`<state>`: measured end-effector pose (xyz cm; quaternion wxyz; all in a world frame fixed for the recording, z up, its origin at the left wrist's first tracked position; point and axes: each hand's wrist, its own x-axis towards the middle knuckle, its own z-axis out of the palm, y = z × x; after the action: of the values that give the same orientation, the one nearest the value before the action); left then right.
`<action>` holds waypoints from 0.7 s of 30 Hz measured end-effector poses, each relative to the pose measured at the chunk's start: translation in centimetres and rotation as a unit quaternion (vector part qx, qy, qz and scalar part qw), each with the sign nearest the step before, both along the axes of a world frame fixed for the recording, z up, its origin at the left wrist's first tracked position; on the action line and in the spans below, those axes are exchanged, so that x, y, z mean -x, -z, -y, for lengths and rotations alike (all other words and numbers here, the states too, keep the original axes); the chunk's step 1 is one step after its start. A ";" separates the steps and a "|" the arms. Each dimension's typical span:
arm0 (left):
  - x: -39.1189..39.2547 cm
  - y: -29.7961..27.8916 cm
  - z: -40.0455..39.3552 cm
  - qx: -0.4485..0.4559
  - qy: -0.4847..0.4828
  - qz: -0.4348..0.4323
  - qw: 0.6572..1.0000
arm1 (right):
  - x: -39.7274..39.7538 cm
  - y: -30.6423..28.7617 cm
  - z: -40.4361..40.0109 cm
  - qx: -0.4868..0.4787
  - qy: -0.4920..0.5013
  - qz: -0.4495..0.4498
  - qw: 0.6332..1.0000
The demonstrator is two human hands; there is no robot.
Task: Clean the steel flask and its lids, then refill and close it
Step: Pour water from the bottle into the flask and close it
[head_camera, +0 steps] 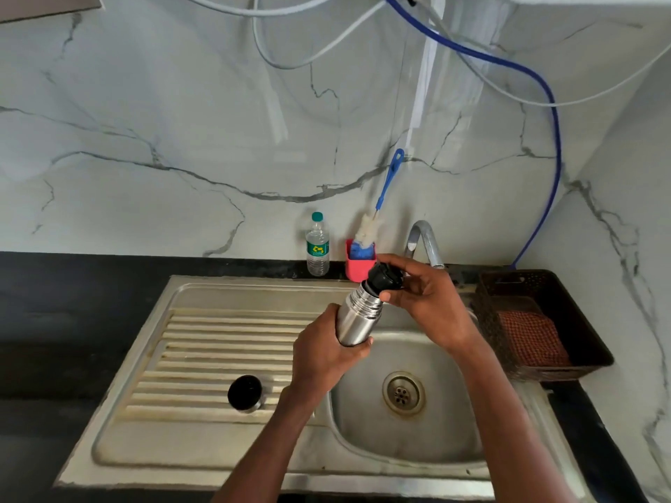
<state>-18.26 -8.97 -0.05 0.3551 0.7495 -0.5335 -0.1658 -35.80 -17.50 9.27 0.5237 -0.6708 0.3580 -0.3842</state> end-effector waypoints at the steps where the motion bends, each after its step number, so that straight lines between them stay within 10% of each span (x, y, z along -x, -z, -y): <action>1: 0.0 0.1 0.0 0.001 0.001 0.003 1.000 | -0.1 0.2 0.0 -0.003 -0.003 -0.001 1.000; 21: -0.5 0.4 -0.1 -0.003 0.032 0.072 0.997 | -0.5 2.5 -0.1 0.072 0.039 -0.222 0.971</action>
<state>-17.78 -8.86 -0.42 0.3078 0.7435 -0.5806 -0.1243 -35.30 -17.44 6.77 0.3655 -0.7609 0.4628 -0.2706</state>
